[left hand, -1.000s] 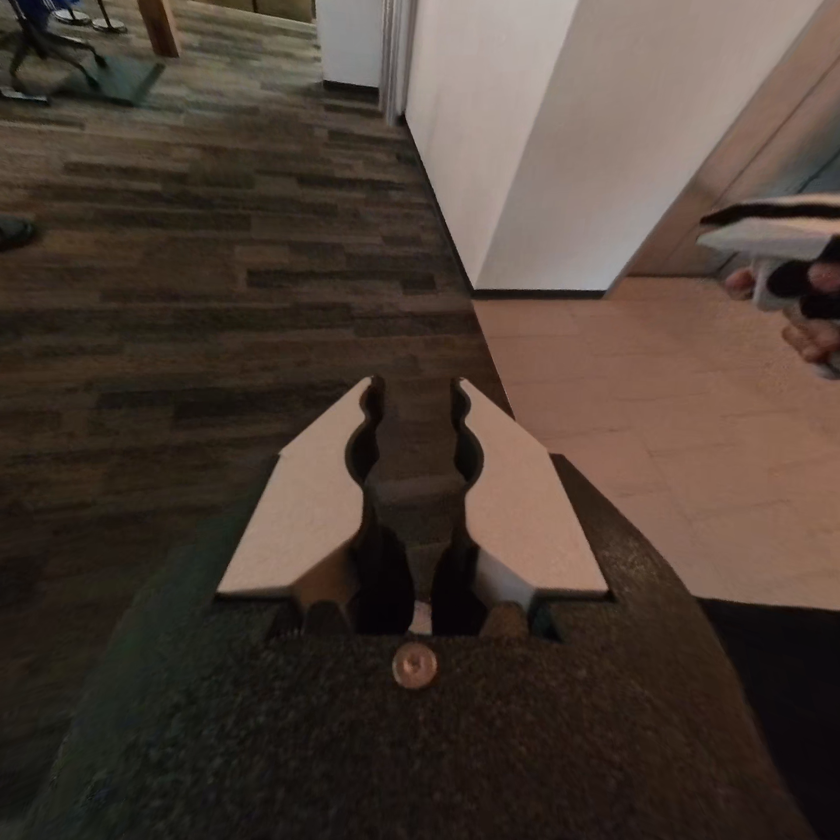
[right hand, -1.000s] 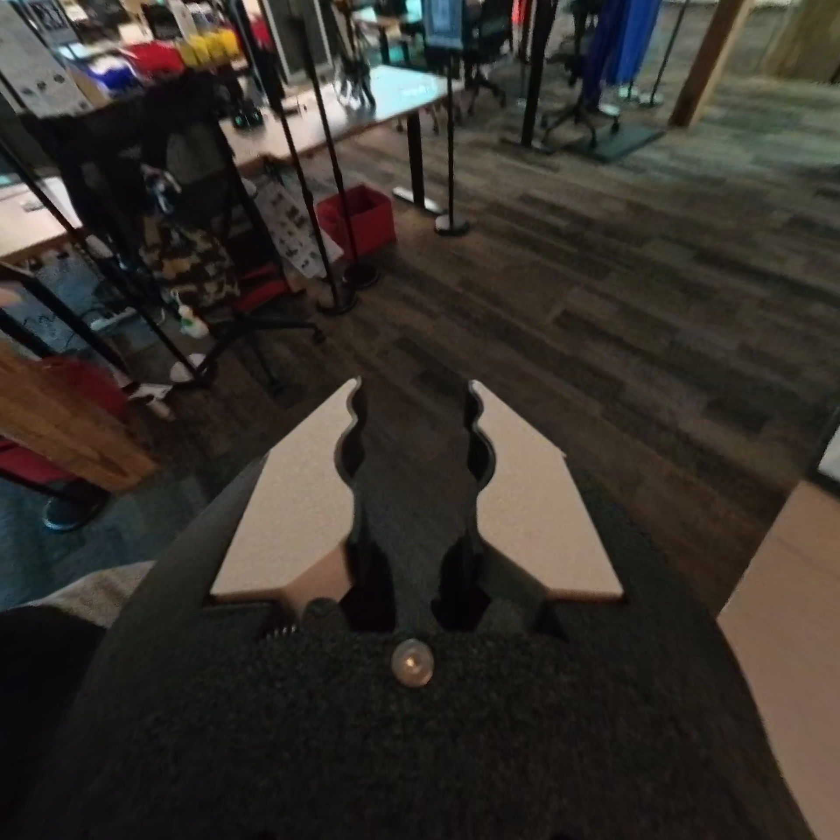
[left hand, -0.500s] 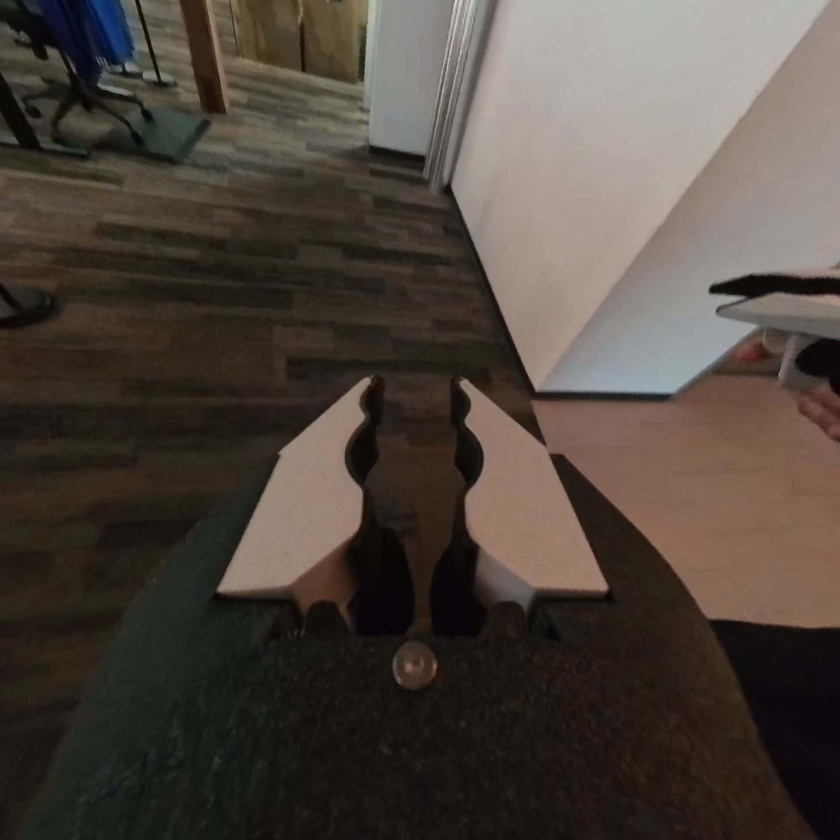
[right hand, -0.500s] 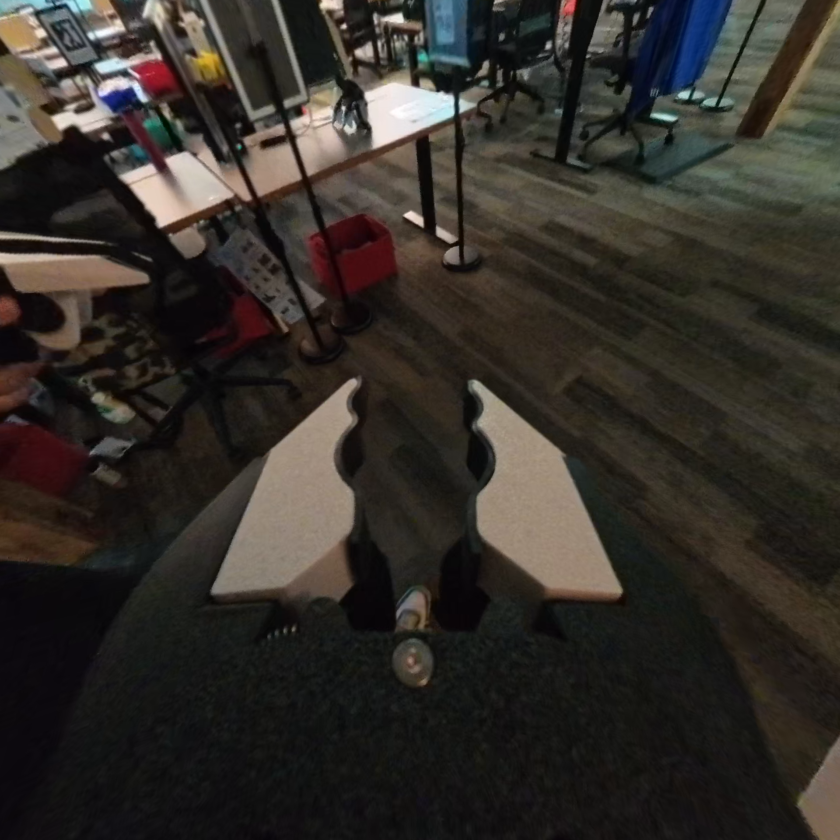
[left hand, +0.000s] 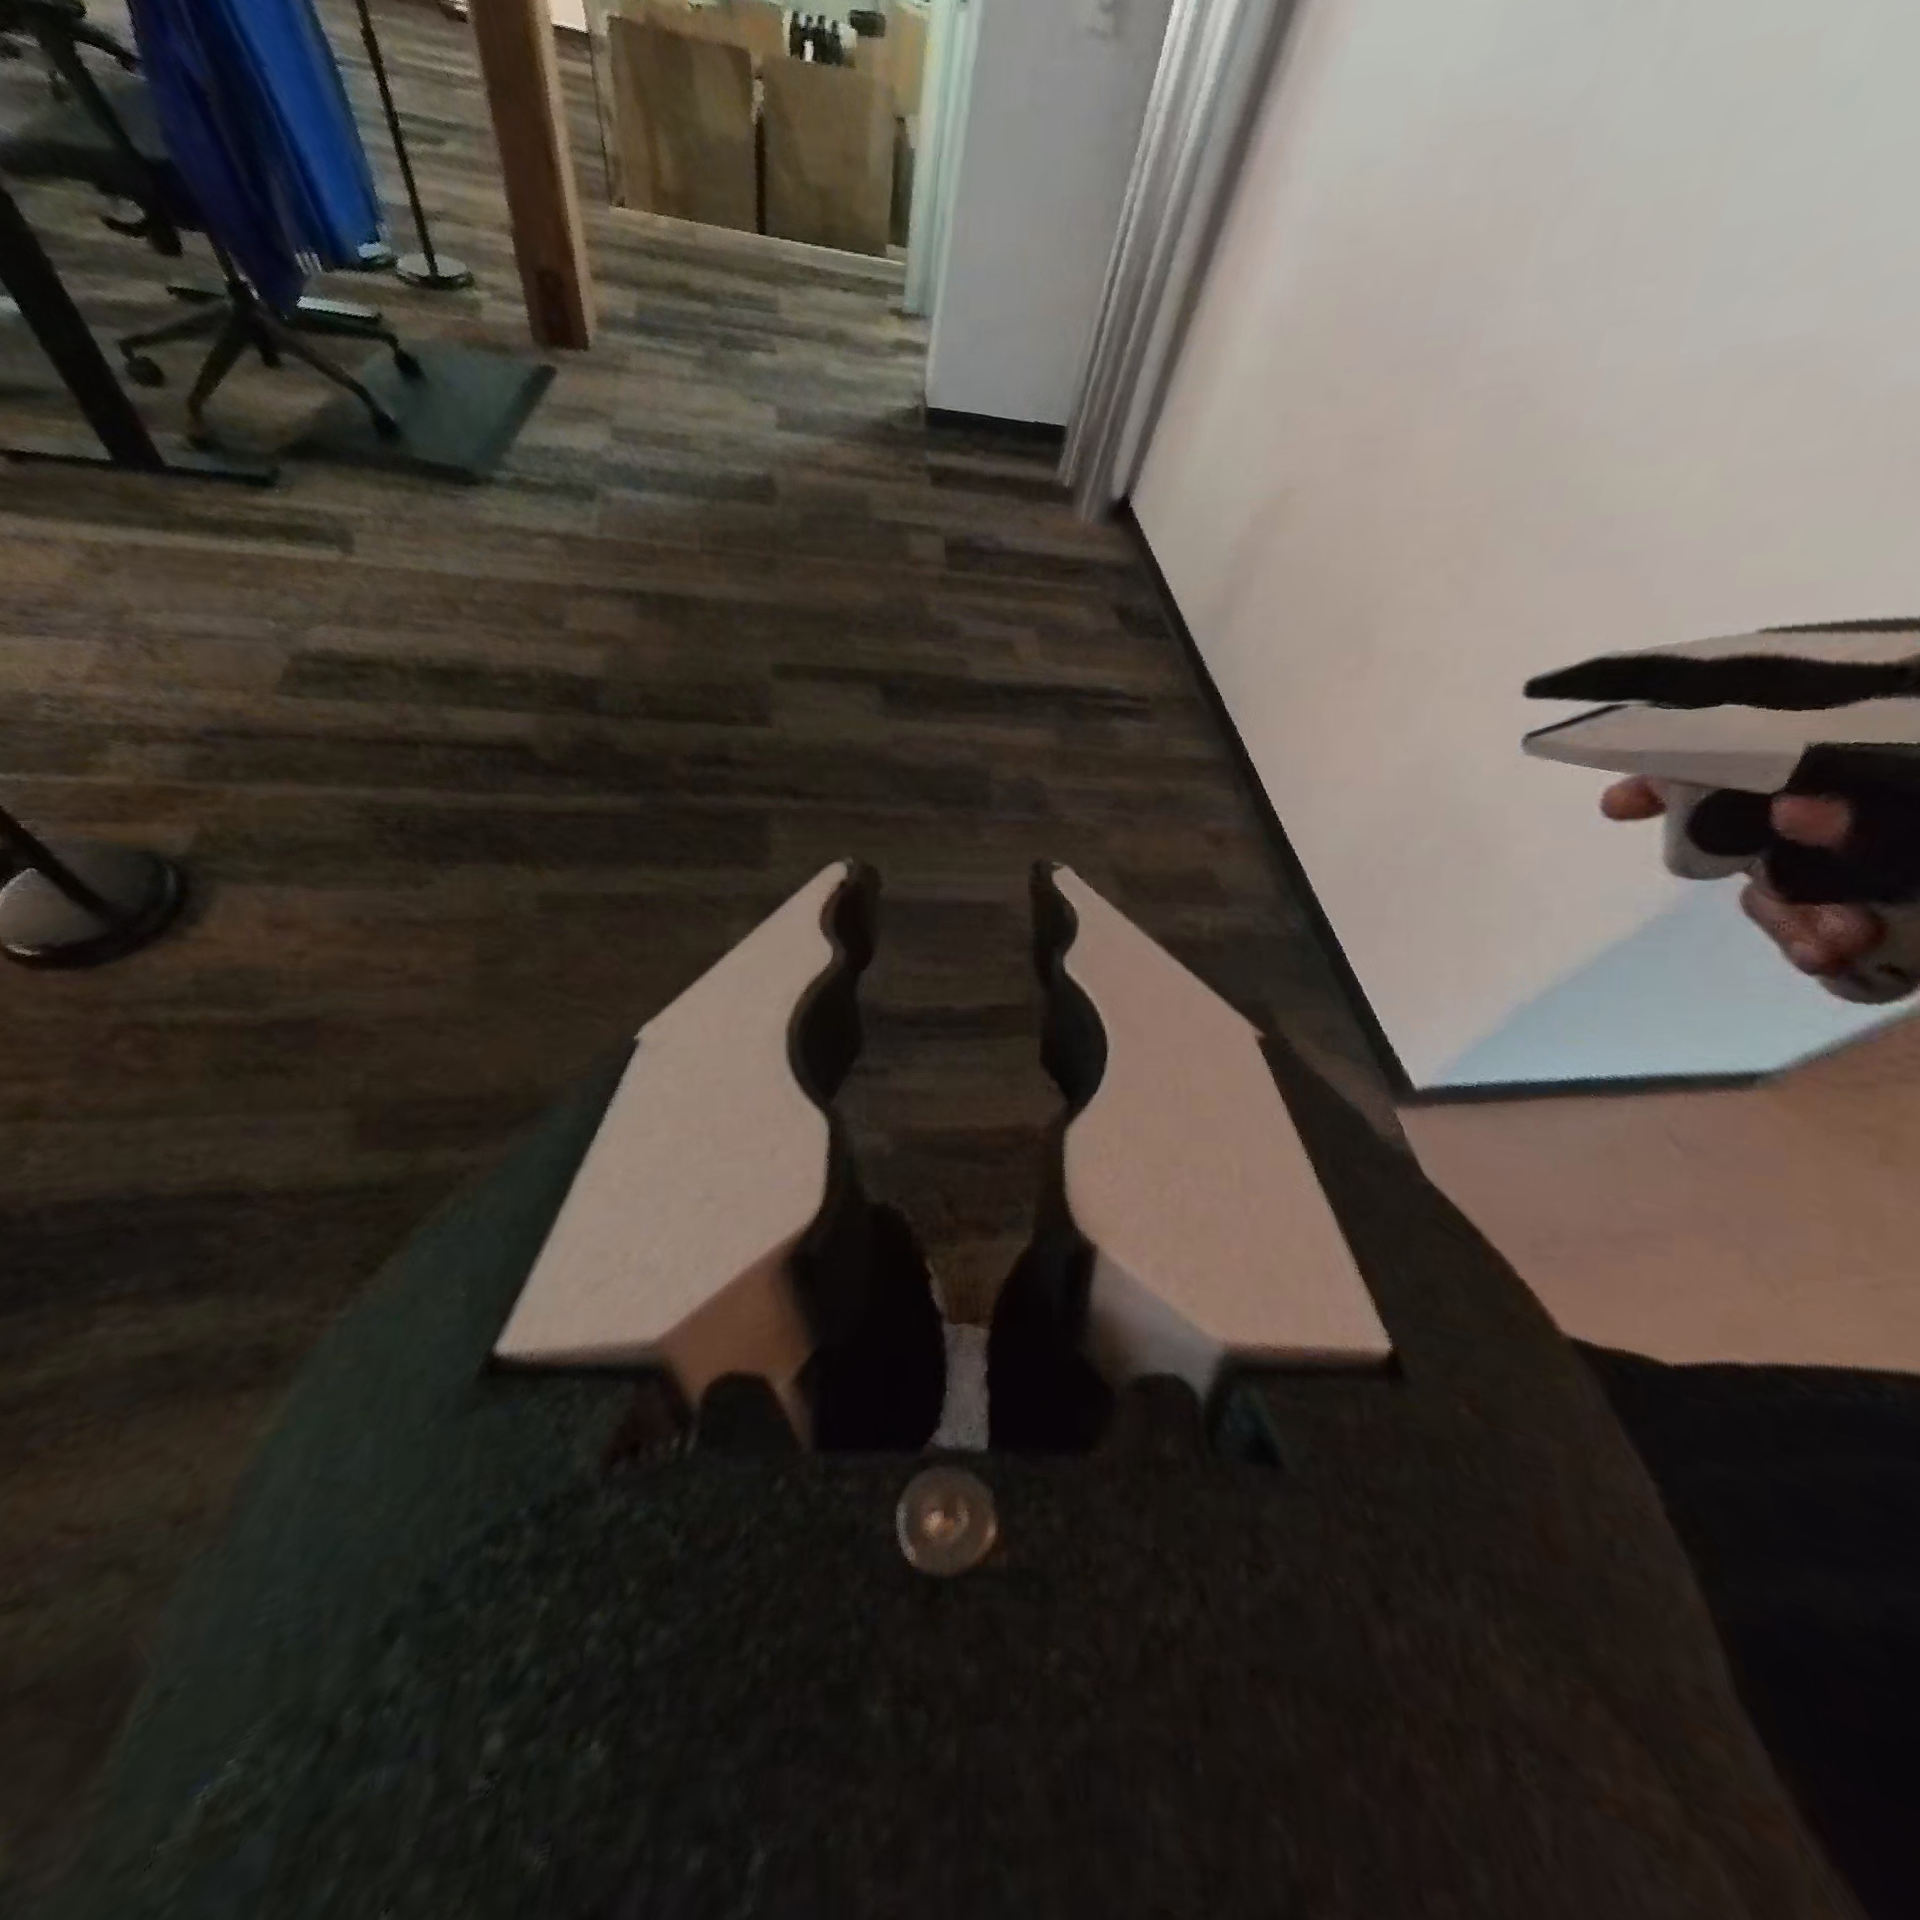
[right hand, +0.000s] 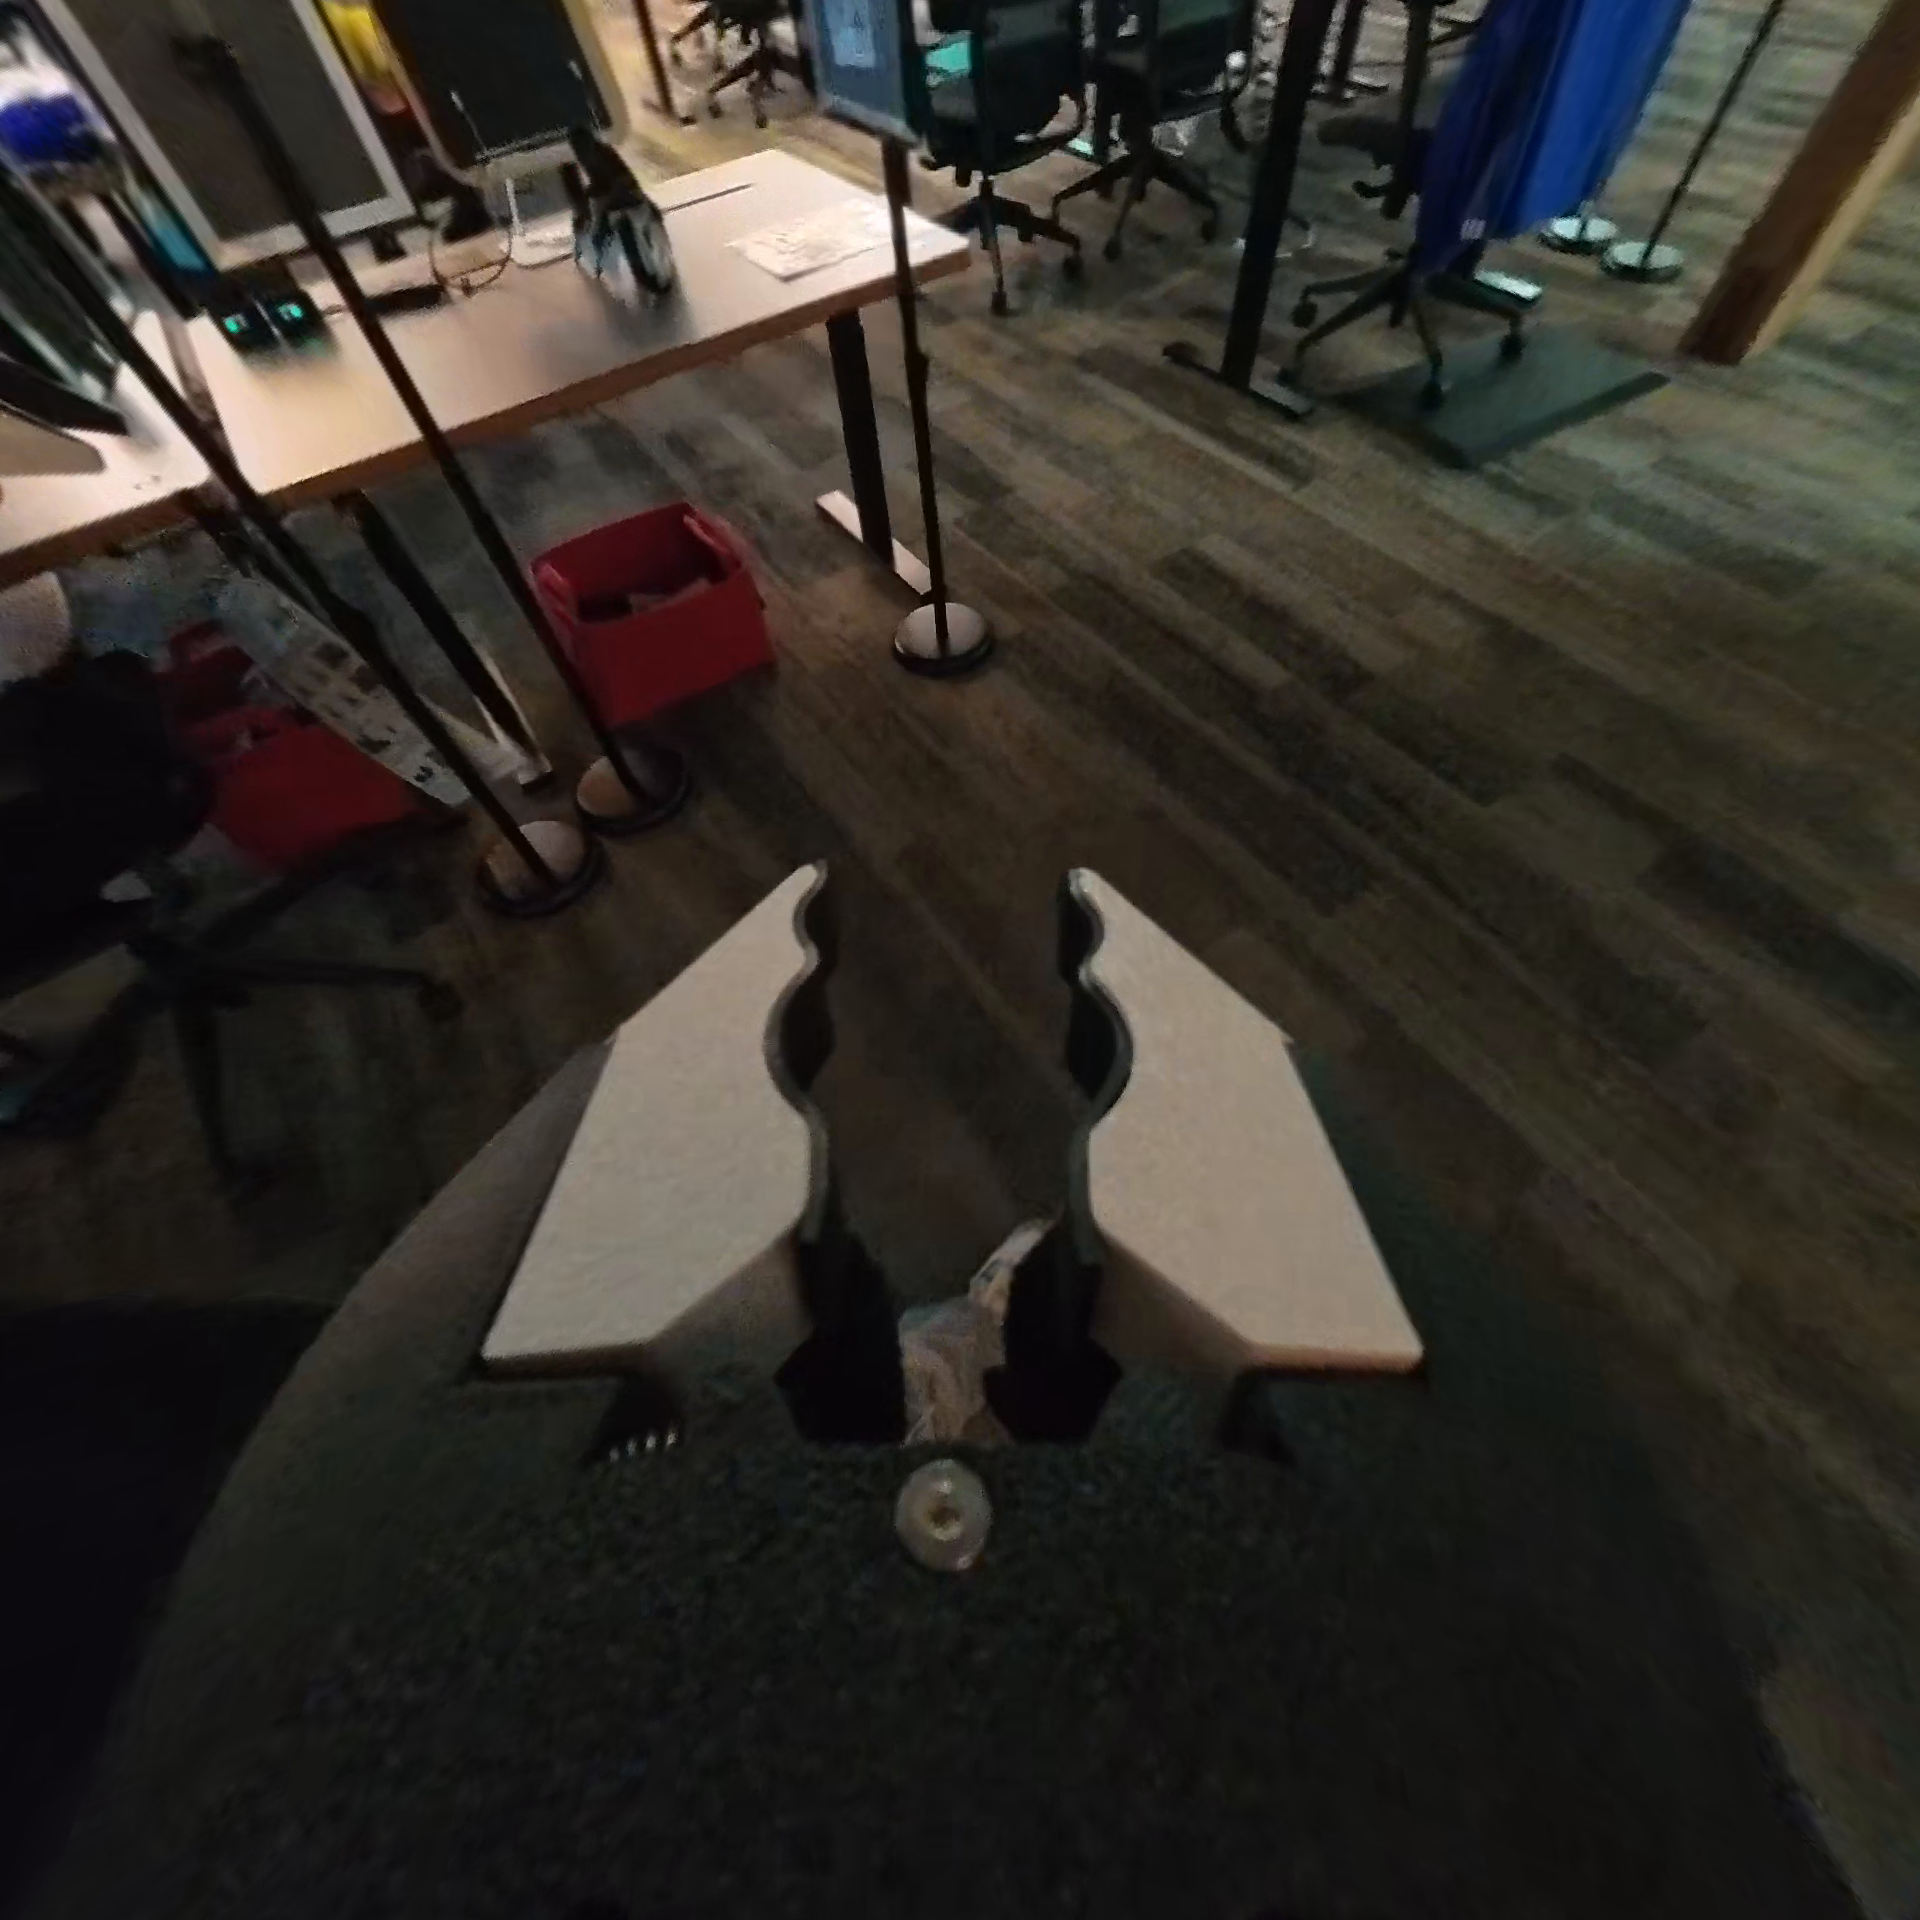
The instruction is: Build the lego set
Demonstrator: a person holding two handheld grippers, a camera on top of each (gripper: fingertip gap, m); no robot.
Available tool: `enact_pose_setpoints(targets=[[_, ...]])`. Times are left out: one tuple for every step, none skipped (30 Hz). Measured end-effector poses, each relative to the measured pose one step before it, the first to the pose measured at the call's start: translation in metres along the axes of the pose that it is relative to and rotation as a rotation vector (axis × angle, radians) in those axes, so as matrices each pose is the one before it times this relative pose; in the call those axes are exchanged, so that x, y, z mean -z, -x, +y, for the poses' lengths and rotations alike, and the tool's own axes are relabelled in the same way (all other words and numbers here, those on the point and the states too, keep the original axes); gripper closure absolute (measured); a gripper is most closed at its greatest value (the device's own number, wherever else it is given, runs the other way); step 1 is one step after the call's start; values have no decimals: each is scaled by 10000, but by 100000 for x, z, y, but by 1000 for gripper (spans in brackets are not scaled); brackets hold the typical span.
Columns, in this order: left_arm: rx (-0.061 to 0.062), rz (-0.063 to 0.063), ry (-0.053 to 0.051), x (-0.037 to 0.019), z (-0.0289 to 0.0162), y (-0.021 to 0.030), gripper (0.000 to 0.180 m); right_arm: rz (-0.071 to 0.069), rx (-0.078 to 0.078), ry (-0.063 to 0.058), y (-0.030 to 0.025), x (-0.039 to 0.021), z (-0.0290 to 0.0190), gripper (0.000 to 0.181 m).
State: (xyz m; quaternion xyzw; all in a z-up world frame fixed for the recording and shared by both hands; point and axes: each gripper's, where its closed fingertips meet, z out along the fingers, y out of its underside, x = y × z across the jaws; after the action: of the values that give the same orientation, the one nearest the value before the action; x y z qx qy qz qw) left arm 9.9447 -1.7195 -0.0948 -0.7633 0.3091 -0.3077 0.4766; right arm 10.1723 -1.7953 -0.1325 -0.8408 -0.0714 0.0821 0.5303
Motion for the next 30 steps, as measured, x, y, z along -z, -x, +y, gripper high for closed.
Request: enact_pose_setpoints(targets=[[172, -82, 40, -2850, -915, 1339, 152, -147, 250, -51, -1845, -3017, -1423, 139], [207, -94, 92, -2768, -1029, 1172, 152, -159, 203, 67, -1940, -2993, -1467, 139], [204, -49, 151, -2650, -1225, 1076, 152, -149, 104, 112, -2052, -2820, -1628, 139], [136, -6, 136, -2450, -1489, 997, 152, -215, 9, -48, -1606, -2011, -1842, 139], [28, -12, 40, -2230, -1770, 947, 151, -278, -42, -203, -1831, -2432, -2219, 139], [-93, -28, 9, -2051, -1816, 963, 152, -307, -38, -133, -1807, -2465, -2063, 140], [-186, -64, 59, -1979, -1676, 1030, 152, -275, 21, 43, -1814, -2467, -1755, 139], [-205, -140, 89, -1870, -1479, 1249, 151, -207, 113, 136, -1858, -2405, -1601, 139], [-148, -172, 88, -1887, -1311, 1394, 151, -158, 192, 79, -1697, -2180, -1572, 139], [-46, -126, 81, -1745, -973, 1294, 151, -132, 231, -62, -1733, -2049, -1658, 139], [62, -67, 66, -1894, -912, 1385, 151, -115, 189, -135, -1282, -1814, -1415, 140], [137, -41, 34, -2054, -935, 1488, 151, -132, 107, -89, -1672, -2198, -1225, 141], [176, -31, 13, -2111, -916, 1511, 151, -159, 62, 15, -1564, -2282, -947, 140], [183, -2, -5, -2196, -930, 1512, 151, -141, 62, 27, -1514, -2284, -850, 140], [149, 30, -34, -2252, -977, 1503, 151, -101, 83, -58, -1504, -2268, -841, 141], [84, 18, -46, -2370, -995, 1535, 151, -53, 74, -71, -1555, -2290, -744, 141], [16, -2, -32, -2519, -1058, 1612, 151, -40, 35, -22, -1572, -2315, -578, 141], [-35, 12, 0, -2543, -1156, 1577, 151, -34, -45, -19, -1706, -2436, -478, 142], [-80, 16, -11, -2441, -1270, 1602, 151, -60, -142, -24, -1796, -2500, -436, 142], [-98, -25, -109, -2227, -1496, 1705, 151, -108, -207, 4, -1567, -2316, -463, 141], [-45, -47, -203, -2216, -1651, 1831, 152, -115, -203, -7, -1794, -2386, -641, 141], [93, -17, -127, -2394, -1601, 2025, 152, -84, -160, 12, -1875, -2276, -852, 141], [225, 16, 67, -2058, -1330, 1862, 151, -38, -130, 118, -1996, -2159, -1016, 141], [248, 34, 34, -1913, -1726, 1783, 149, 1, -77, 163, -1965, -1958, -1268, 140], [171, 48, -219, -1810, -2214, 1735, 149, -8, 37, 67, -1792, -1656, -1576, 139], [76, 3, -285, -1799, -2233, 1740, 150, 7, 142, -56, -1880, -1645, -1758, 140], [0, -54, -77, -1969, -1829, 1840, 149, 22, 190, -15, -1926, -1667, -1604, 139], [-41, -75, 133, -1960, -1451, 1869, 149, 47, 177, 100, -2071, -1634, -1305, 140], [-21, -102, 129, -1791, -1424, 1859, 150, 65, 101, 141, -2213, -1804, -1082, 140], [32, -112, -60, -1624, -1665, 1808, 149, 31, -2, 110, -2267, -1856, -959, 141]])
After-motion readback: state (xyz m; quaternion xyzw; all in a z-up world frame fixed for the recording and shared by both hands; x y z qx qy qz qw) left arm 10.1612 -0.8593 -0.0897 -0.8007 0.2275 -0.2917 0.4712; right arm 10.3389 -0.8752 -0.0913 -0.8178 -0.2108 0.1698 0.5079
